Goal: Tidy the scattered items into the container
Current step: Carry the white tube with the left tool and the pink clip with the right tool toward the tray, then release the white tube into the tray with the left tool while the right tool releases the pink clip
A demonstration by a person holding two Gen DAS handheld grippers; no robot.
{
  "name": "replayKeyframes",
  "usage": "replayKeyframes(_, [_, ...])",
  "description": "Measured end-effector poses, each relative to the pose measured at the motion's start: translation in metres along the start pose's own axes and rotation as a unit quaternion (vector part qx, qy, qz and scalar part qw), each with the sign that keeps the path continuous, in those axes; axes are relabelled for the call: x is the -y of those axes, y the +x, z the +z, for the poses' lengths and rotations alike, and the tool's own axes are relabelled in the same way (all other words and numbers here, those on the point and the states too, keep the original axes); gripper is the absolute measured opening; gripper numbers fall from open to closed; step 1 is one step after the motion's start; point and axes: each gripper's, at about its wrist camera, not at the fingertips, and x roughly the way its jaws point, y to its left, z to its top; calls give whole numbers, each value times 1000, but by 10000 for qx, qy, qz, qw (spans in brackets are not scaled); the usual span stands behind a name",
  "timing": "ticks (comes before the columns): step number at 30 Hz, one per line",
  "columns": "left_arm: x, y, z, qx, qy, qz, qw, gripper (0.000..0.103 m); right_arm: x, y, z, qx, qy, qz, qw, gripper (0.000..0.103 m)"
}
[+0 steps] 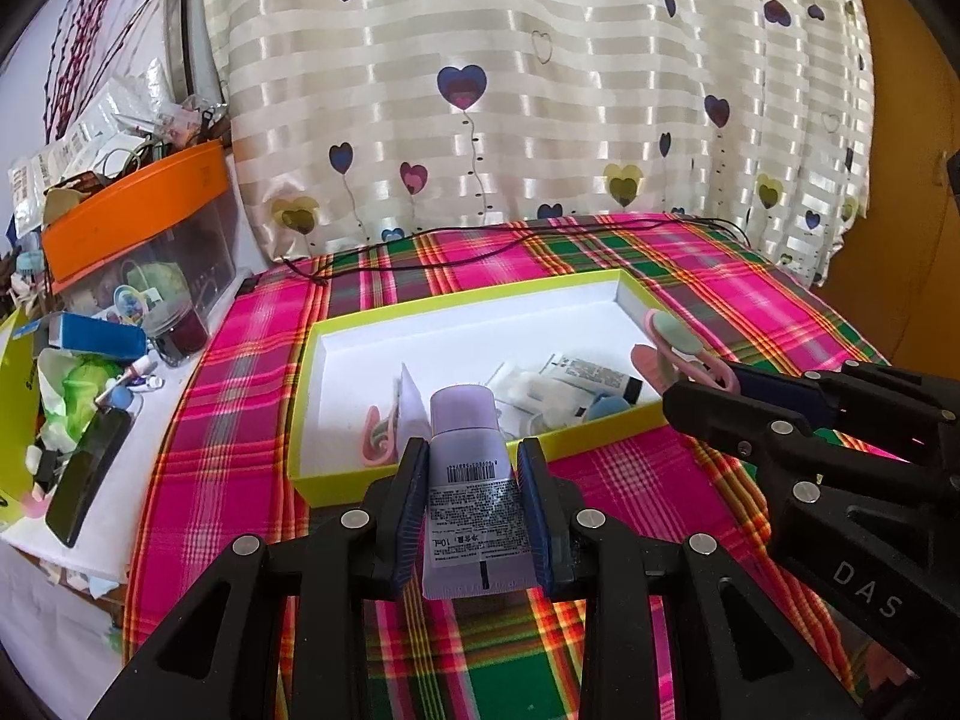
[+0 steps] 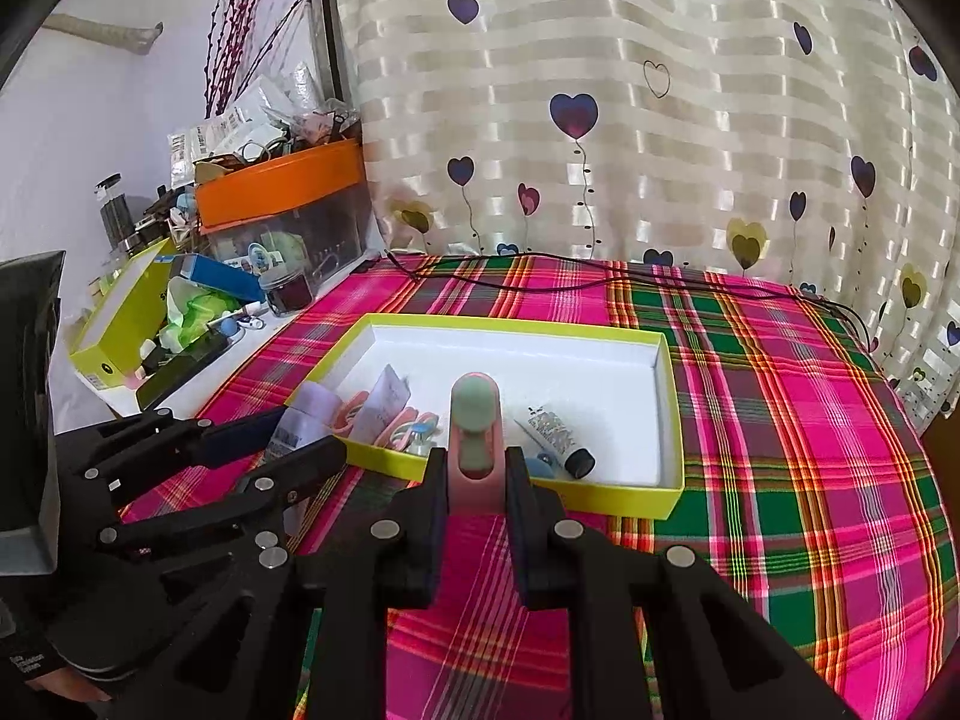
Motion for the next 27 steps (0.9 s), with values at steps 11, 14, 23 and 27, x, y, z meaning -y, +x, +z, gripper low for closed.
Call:
replayKeyframes(11, [-7,19,9,-42,-19,82,10000,31,10,23,8,-102,45,-35,9999,18])
replayKeyframes(14, [-8,25,11,-56,-15,123,9999,31,13,29,11,-129,48,-43,9999,18])
replayKeyframes(23, [-9,42,18,-87,12,301,9995,31,19,45,16,-213,51,-52,9997,18])
replayKeyframes(27, [-11,49,20,-130,-1,330,9994,31,22,52,16,-273,60,-56,9996,18])
